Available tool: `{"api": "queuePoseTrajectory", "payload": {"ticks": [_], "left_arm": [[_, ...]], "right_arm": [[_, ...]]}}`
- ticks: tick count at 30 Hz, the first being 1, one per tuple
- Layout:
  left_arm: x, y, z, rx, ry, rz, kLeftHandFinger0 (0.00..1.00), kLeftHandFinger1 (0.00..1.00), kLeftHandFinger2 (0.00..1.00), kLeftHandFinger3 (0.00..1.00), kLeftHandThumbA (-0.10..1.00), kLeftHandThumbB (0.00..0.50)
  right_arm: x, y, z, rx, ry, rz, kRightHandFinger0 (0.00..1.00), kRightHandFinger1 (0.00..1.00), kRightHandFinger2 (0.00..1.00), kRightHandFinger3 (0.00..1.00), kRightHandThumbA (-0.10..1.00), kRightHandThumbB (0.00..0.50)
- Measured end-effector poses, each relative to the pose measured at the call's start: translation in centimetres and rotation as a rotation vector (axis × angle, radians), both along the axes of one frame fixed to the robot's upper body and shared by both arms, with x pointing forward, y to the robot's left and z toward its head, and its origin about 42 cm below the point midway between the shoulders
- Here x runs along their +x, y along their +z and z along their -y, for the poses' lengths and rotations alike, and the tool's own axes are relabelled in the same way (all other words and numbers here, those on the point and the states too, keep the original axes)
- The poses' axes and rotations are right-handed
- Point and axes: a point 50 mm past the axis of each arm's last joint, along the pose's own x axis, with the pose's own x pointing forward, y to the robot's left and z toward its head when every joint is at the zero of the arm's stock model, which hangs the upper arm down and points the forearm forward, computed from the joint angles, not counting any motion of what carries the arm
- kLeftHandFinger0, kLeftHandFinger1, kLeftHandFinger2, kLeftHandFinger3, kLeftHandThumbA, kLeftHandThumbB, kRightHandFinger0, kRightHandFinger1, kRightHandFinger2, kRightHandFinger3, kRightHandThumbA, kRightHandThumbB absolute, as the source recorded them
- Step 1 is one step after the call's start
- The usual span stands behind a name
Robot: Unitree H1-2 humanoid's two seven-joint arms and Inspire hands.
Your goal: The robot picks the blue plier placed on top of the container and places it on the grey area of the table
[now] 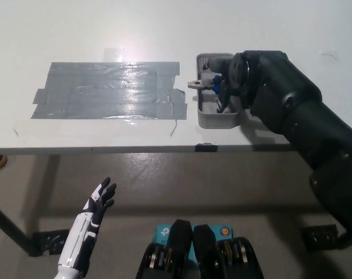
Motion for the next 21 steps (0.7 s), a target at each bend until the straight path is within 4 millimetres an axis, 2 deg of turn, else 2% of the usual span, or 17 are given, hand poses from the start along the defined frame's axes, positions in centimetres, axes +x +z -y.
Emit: {"api": "queuePoseTrajectory", "payload": {"ticks": [2, 7, 14, 15, 17, 19, 20, 21], "left_arm": [[0.0, 0.0, 0.0, 0.002, 0.001, 0.000, 1.00, 1.00, 1.00, 1.00, 1.00, 0.020], [-0.1, -0.1, -0.1, 0.002, 0.004, -0.002, 1.00, 1.00, 1.00, 1.00, 1.00, 0.010], [-0.1, 0.0, -0.3, 0.004, 0.010, 0.000, 1.00, 1.00, 1.00, 1.00, 1.00, 0.014], [-0.1, 0.0, -0.3, 0.006, 0.011, 0.001, 1.00, 1.00, 1.00, 1.00, 1.00, 0.008], [-0.1, 0.0, -0.4, 0.007, 0.011, 0.001, 1.00, 1.00, 1.00, 1.00, 1.00, 0.013], [0.0, 0.0, -0.4, 0.008, 0.012, 0.002, 1.00, 1.00, 1.00, 1.00, 1.00, 0.017], [0.0, 0.0, -0.4, 0.008, 0.013, 0.003, 1.00, 1.00, 1.00, 1.00, 1.00, 0.016], [0.0, 0.0, -0.4, 0.009, 0.013, 0.003, 1.00, 1.00, 1.00, 1.00, 1.00, 0.015]], "right_arm": [[0.0, -0.2, 0.0, -0.002, -0.002, -0.006, 1.00, 1.00, 1.00, 1.00, 0.97, 0.376], [0.0, -0.6, 0.2, -0.009, -0.001, -0.012, 1.00, 1.00, 1.00, 1.00, 0.94, 0.357], [0.0, -1.1, 0.1, -0.007, -0.012, -0.010, 1.00, 1.00, 1.00, 1.00, 0.93, 0.365], [0.0, -1.2, 0.1, -0.008, -0.012, -0.010, 1.00, 1.00, 1.00, 1.00, 0.90, 0.361], [0.1, -1.3, 0.1, -0.006, -0.014, -0.007, 1.00, 1.00, 1.00, 1.00, 0.81, 0.303], [0.1, -1.4, 0.2, 0.003, -0.020, -0.004, 1.00, 1.00, 1.00, 1.00, 0.73, 0.283], [0.1, -1.5, 0.3, 0.004, -0.021, 0.001, 1.00, 1.00, 1.00, 1.00, 0.61, 0.263], [0.1, -1.6, 0.4, 0.005, -0.022, 0.006, 0.96, 1.00, 1.00, 1.00, 0.41, 0.232]]}}
